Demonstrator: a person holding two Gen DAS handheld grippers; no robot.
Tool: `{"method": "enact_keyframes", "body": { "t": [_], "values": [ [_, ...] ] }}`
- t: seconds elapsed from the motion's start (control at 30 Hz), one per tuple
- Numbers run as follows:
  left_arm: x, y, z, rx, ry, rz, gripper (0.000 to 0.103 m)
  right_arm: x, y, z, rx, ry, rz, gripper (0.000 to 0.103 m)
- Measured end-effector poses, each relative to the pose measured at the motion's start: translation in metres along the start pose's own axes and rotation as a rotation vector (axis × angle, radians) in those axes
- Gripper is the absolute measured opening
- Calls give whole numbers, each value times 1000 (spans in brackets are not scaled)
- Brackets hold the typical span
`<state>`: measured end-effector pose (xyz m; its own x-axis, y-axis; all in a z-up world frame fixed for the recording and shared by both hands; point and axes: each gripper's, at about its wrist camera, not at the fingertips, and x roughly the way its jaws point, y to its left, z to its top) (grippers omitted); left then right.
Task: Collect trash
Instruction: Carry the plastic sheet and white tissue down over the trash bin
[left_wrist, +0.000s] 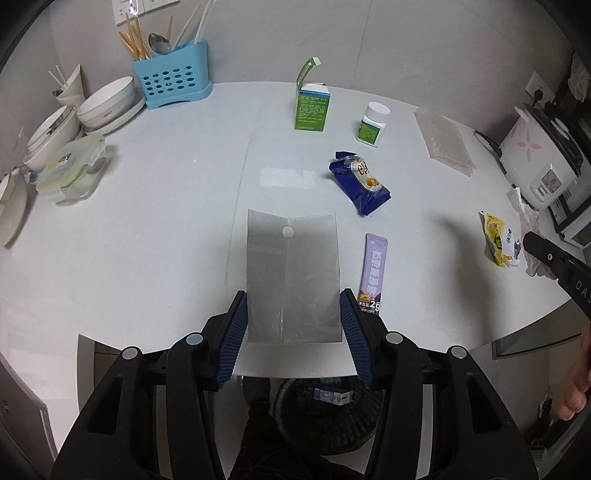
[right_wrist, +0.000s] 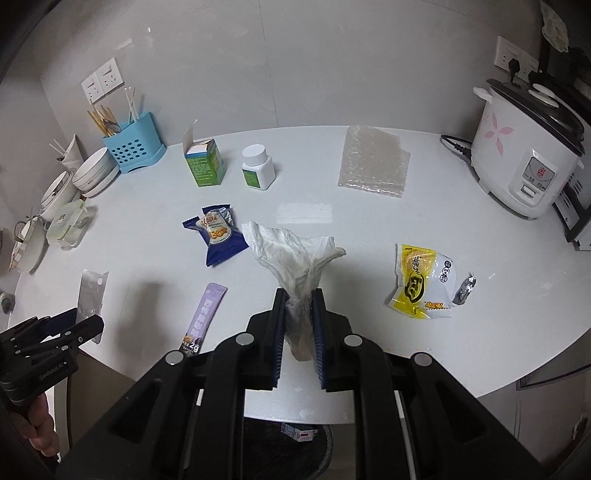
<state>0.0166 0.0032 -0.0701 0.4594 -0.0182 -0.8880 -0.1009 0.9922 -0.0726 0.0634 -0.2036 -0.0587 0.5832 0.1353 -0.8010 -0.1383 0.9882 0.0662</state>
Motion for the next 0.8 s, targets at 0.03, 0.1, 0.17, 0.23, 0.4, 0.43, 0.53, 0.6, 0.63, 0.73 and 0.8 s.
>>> {"method": "enact_keyframes", "body": {
  "t": [0.03, 0.1, 0.17, 0.23, 0.4, 0.43, 0.53, 0.6, 0.63, 0.73, 0.8],
  "values": [
    [-3, -1, -3, 0, -4, -2, 50, -4, 1, -5, 3, -1, 6, 13],
    [-10, -2, -9, 4, -14, -18, 50, -11, 6, -15, -3, -3, 14, 13],
    [-17, -3, -16, 7, -24, -26, 50, -16, 10, -25, -18, -6, 16, 13],
    [-24, -3, -23, 5, -28, -42, 50, -21, 13, -34, -18, -2, 28, 13],
    [-35, -3, -45, 3, -33, -62, 50, -35, 22, -62, -31, -1, 51, 13],
    [-36, -3, -49, 4, -32, -65, 50, -37, 24, -67, -35, 0, 51, 13],
    [-39, -4, -65, 7, -30, -67, 50, -40, 26, -84, -31, 11, 62, 13],
    [-39, -4, -74, 12, -29, -68, 50, -41, 27, -95, -29, 23, 71, 13],
    [-39, -5, -79, 18, -31, -65, 50, -40, 27, -102, -28, 32, 77, 13],
    [-38, -10, -95, 49, -45, -52, 50, -37, 30, -123, -33, 56, 84, 13],
    [-34, -13, -107, 61, -40, -63, 50, -33, 30, -137, -30, 78, 87, 13]
  ]
}}
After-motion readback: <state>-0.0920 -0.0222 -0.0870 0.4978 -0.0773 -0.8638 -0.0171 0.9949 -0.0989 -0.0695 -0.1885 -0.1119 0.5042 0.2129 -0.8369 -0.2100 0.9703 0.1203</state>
